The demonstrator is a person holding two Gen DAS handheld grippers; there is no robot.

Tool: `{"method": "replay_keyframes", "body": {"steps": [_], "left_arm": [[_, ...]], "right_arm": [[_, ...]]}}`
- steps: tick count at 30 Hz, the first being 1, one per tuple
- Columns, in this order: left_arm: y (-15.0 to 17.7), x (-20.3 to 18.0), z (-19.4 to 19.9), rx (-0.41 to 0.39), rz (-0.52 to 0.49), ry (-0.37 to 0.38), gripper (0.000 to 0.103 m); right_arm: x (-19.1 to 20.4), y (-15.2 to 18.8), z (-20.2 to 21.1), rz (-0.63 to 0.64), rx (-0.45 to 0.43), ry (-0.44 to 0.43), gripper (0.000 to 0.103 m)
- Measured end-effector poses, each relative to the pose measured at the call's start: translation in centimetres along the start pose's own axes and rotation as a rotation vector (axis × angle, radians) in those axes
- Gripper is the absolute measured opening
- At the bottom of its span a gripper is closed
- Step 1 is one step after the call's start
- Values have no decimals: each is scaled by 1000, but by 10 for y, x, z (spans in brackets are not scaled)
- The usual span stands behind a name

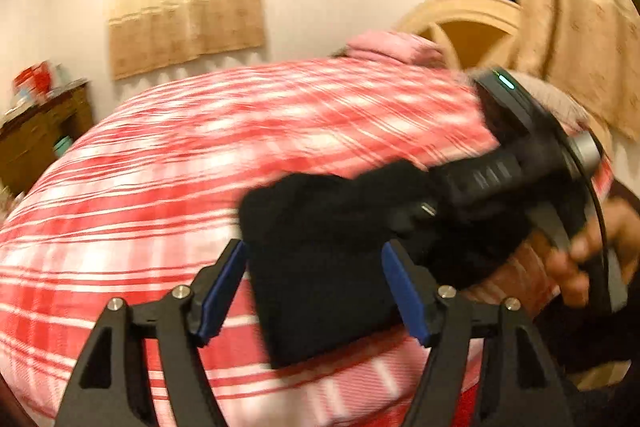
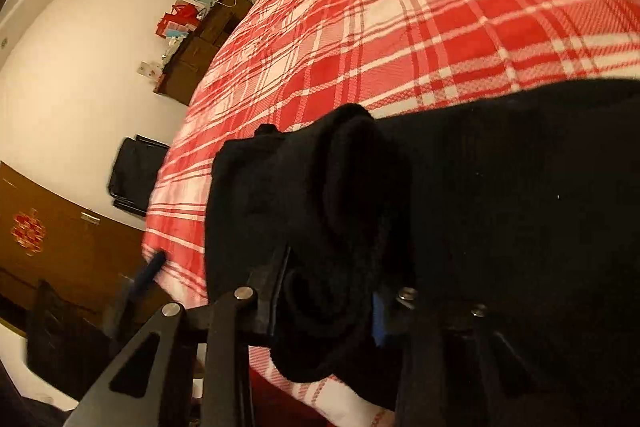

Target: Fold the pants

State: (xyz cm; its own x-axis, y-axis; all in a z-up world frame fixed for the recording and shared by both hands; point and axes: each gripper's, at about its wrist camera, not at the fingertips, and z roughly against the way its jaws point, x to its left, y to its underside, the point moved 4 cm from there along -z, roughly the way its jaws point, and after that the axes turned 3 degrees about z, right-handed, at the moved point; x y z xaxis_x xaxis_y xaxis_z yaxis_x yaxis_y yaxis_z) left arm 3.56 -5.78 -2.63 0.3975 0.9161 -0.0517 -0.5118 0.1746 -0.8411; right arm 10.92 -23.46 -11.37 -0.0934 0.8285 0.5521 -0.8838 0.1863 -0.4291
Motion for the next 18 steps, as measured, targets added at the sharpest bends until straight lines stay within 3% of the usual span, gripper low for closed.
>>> {"method": "replay_keyframes", "body": {"steps": [3,8,11,18], "left_arm": [[-11,14,10,-30,39,-47,73],[-16,29,12,-42,77,-68,73],[-15,28,1,-17,73,-71,73],[-13,17,-13,28,82,-43,73]], "right_arm": [[18,-3,11,99,-46,56,24],[30,-13,61,174,-130,45,24],[13,-17,102,184,-157,68,24],[-64,-9,179,150,-167,264,24]]}}
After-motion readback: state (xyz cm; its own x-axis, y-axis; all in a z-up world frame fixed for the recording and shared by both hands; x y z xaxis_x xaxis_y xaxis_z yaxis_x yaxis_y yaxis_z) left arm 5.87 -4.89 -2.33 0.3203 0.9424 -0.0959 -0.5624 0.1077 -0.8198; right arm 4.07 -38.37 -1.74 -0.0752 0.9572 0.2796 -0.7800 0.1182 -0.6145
